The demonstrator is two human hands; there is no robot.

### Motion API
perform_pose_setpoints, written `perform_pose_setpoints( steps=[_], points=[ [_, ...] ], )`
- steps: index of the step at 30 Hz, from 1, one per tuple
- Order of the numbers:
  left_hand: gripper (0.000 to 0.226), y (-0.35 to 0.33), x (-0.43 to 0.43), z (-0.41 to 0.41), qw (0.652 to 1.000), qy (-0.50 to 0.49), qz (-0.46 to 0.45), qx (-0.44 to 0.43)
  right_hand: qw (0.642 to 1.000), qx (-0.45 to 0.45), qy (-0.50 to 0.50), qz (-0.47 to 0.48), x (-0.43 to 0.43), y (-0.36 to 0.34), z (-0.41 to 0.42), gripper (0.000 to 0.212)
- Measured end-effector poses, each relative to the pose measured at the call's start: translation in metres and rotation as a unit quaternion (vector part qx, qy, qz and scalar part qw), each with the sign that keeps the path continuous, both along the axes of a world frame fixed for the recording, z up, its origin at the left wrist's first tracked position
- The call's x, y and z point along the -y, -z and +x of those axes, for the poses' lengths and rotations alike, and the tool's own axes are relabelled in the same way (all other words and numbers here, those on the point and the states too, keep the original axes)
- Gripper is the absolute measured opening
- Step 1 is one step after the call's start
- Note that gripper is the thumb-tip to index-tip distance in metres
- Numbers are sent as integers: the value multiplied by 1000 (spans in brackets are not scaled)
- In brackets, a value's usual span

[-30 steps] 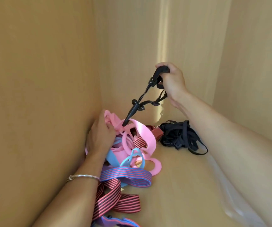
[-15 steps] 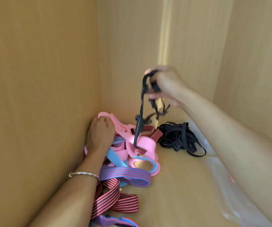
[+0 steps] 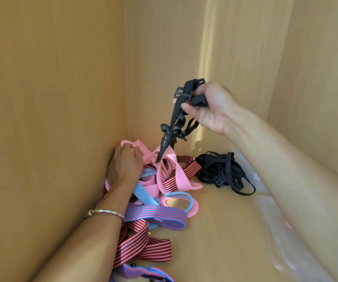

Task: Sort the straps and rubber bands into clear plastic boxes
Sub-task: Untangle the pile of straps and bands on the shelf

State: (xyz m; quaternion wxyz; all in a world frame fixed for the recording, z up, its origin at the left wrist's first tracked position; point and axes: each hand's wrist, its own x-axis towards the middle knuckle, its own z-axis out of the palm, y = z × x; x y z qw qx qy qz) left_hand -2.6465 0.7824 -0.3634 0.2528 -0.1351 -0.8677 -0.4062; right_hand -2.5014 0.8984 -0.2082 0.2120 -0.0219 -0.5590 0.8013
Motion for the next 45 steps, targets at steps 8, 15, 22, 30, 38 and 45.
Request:
perform_pose_setpoints(
  steps=[8,15,22,30,38,45],
  points=[
    [45,-5,2,8,999,11,24,44,991,112,-47,58,23,45,-10,23],
    [33,-2,0,10,1000,-2,-9,29,996,21,-56,-59,6,55,-2,26],
    [33,0,-5,3,993,-18,-74,-91,979,-188,26,-80,-29,28,15,19],
    [35,-8,-5,0,987,-16,-131,-89,978,10,153,142,-80,66,-7,38],
    [35,-51,-19,37,988,75,-125,-39,832,277,202,437,-98,77,-5,37],
    [34,-41,-58,109,865,350,-357,30,760,211,315,528,-104,67,1,34]
  ],
)
